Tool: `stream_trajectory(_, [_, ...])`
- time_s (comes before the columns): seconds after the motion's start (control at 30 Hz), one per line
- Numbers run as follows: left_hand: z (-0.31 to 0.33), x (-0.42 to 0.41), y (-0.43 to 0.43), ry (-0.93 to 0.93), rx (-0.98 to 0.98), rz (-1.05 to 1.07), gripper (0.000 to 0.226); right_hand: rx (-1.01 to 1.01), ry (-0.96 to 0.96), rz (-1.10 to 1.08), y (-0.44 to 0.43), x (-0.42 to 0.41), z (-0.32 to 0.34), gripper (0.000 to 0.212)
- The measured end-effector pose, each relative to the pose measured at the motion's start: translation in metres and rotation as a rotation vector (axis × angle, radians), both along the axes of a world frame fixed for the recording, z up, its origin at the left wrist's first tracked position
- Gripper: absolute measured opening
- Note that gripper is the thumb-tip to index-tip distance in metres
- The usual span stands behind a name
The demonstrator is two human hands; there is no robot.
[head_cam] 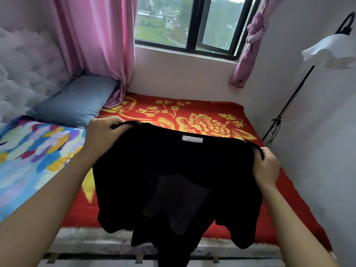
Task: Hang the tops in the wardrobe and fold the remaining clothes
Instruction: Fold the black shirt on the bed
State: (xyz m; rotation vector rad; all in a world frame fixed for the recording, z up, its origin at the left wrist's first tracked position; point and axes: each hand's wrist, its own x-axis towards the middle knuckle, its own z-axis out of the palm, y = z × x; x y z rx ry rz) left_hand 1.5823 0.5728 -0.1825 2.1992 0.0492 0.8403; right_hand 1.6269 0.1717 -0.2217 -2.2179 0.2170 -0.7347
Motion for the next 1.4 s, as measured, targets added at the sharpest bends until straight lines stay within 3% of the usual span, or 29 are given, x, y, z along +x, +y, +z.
stream_trajectory(0.1, [-0.036, 0.003, 0.02, 0.23, 0.089, -0.119, 0.018, -0.237, 0.203, 0.082, -0.007, 0.01, -0.029, 0.036])
stream_trajectory(0.2, [-0.063, 0.019, 0.037, 0.485, 0.046, -0.265, 0.02, -0.315, 0.351, 0.113, -0.001, 0.036, -0.051, 0.033])
stream_trajectory(0.3, [-0.081, 0.04, 0.052, 0.695, 0.026, -0.432, 0.011, -0.332, 0.44, 0.1, 0.013, 0.069, -0.071, 0.038])
stream_trajectory(0.4, [-0.098, 0.078, 0.068, 0.78, 0.056, -0.5, 0.011, -0.205, 0.528, 0.074, 0.032, 0.113, -0.09, 0.04])
stream_trajectory(0.53, [-0.124, 0.165, 0.08, 0.712, -0.056, -0.341, 0.01, -0.043, 0.634, 0.03, 0.051, 0.191, -0.111, 0.043])
stream_trajectory(0.7, [-0.133, 0.314, 0.088, 0.542, -0.117, -0.137, 0.003, 0.046, 0.555, -0.045, 0.094, 0.318, -0.102, 0.036])
stream_trajectory(0.77, [-0.142, 0.381, 0.094, 0.518, -0.069, -0.026, 0.018, 0.061, 0.524, -0.093, 0.112, 0.372, -0.099, 0.034])
stream_trajectory(0.83, [-0.156, 0.428, 0.096, 0.582, 0.035, 0.121, 0.036, 0.138, 0.509, 0.0, 0.124, 0.412, -0.102, 0.026])
stream_trajectory(0.9, [-0.179, 0.448, 0.094, 0.771, 0.04, 0.181, 0.065, 0.108, 0.581, 0.104, 0.135, 0.428, -0.118, 0.055])
stream_trajectory(1.0, [-0.242, 0.421, 0.075, 1.079, 0.031, 0.107, 0.09, 0.03, 0.772, 0.186, 0.143, 0.405, -0.172, 0.071])
stream_trajectory(1.2, [-0.342, 0.309, 0.037, 1.406, 0.067, 0.093, 0.086, -0.053, 1.237, 0.119, 0.121, 0.306, -0.265, 0.068])
stream_trajectory(1.4, [-0.385, 0.223, 0.011, 1.54, 0.02, 0.111, 0.082, -0.166, 1.377, 0.135, 0.089, 0.237, -0.31, 0.059])
